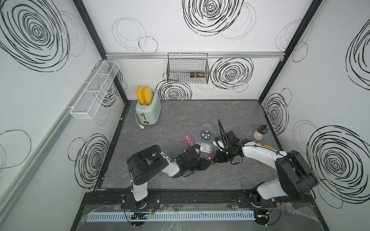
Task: Close pillboxes
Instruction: Close the pillbox at the center of the board.
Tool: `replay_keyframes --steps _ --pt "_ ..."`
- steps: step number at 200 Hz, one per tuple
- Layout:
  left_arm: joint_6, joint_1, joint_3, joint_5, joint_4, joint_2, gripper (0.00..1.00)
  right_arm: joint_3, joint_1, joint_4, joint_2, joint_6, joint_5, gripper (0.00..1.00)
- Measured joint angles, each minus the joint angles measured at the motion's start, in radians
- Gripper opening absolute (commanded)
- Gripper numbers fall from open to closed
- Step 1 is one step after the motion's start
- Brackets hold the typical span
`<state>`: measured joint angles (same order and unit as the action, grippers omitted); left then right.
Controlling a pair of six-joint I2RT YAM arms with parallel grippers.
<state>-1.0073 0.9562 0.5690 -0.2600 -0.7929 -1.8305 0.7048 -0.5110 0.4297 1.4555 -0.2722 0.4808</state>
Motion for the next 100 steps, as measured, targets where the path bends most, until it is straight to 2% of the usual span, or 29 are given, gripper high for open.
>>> replay_keyframes --steps 43,100 --pt "-0.003 0.0 0.016 0.007 -0.004 -0.004 0.34 0.0 0.0 -0.008 0.008 -0.002 0.0 0.11" --pt "-0.004 0.0 0.051 0.011 -0.003 -0.033 0.33 0.0 -0.002 -0.019 0.011 -0.013 0.001 0.11"
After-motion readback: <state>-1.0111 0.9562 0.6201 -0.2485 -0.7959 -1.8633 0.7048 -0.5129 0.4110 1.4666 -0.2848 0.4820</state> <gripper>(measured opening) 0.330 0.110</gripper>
